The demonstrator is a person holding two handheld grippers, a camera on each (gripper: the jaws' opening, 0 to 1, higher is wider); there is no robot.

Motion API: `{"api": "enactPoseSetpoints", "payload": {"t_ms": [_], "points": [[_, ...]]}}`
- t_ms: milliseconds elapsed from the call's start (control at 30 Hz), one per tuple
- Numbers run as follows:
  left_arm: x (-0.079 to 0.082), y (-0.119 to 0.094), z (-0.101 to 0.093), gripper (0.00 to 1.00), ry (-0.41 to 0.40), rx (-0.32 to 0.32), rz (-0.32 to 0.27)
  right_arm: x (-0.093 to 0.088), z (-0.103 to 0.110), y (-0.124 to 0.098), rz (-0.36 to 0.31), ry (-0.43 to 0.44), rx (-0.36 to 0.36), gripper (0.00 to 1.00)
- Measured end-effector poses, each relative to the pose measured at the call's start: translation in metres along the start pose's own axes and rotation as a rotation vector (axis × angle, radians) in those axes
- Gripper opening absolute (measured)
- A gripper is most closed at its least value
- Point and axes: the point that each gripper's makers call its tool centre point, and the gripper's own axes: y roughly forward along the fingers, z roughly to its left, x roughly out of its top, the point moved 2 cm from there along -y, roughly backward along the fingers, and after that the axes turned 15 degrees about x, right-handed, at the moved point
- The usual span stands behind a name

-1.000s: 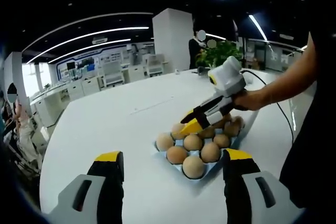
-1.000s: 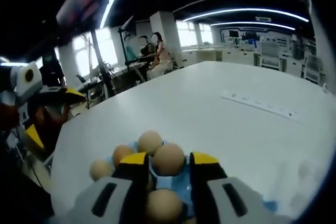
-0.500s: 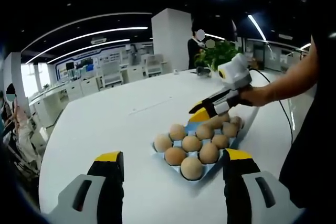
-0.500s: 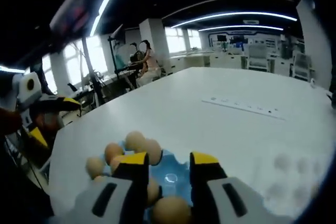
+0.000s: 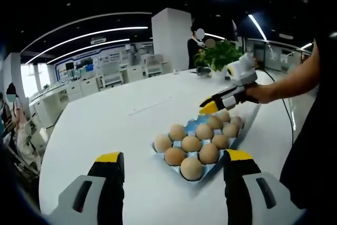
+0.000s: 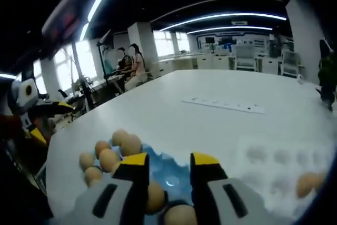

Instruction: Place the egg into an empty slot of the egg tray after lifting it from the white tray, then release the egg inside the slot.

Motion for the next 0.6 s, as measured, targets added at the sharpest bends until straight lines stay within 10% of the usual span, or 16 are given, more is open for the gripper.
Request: {"api": "enactPoseSetpoints", "payload": {"t_ms": [600], "points": [[0.002, 0.0, 0.001, 0.78, 0.002, 0.0, -0.006, -0.006, -0.026, -0.035, -0.025, 0.03, -0.1, 0.31]]}}
